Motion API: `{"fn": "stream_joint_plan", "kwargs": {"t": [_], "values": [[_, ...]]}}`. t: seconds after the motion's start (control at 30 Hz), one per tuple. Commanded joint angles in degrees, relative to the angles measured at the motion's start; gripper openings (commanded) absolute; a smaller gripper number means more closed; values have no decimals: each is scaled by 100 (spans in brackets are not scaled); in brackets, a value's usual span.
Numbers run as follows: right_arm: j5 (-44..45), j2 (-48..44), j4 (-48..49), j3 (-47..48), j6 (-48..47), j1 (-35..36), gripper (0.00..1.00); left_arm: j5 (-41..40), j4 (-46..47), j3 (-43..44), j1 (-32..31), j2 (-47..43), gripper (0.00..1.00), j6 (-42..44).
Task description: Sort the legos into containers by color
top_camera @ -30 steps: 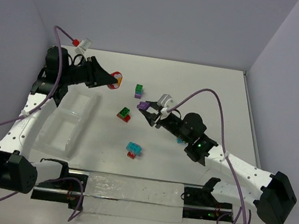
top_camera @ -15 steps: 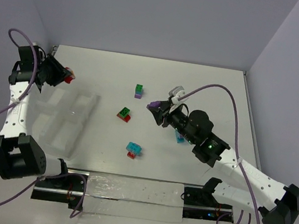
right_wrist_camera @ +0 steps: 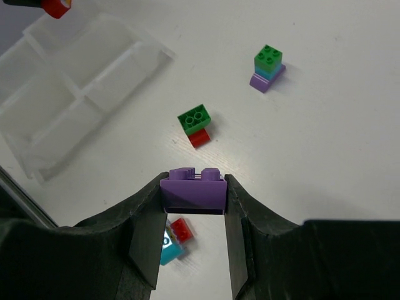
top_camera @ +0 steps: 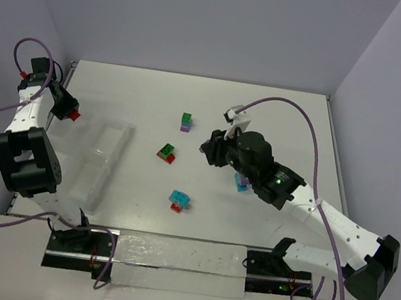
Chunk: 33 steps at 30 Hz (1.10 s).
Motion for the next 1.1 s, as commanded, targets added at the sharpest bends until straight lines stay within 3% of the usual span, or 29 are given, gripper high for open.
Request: {"fn": "stream_joint_plan", "kwargs": {"t": [0.0,0.03,0.2,0.33,0.57,0.77,0.83,0.9,0.97,1.07], "values": [[353,-4,-307,379,81,15,0,-315,315,105,31,40,4,162],[375,-1,-343,401,55,12,0,-308,356,82,31,35,9,143],[461,160,-417,507,-83,12,0,-447,316,49,31,-7,58,139],[382,362,-475,635,-58,21,0,-498,277,-53,31,-182,77,267],[229,577,-527,859,62,12,0,-231,-60,179,-108,-659,81,429],[-218,814,-639,1082,111,21,0,544,12,212,-1493,-1413,78,1232],[-426,927,-705,1218,97,20,0,1130,39,189,-2109,-1562,78,1320],[-781,1035,-739,1343,88,12,0,1795,305,23,-2288,-1777,78,1336],[-1241,1134,-970,1640,120,-50,0,3348,847,-232,-2366,-1965,77,1329],[-1855,1257,-1262,1895,256,-266,0,4651,1004,-357,-2369,-2079,77,1468]]}}
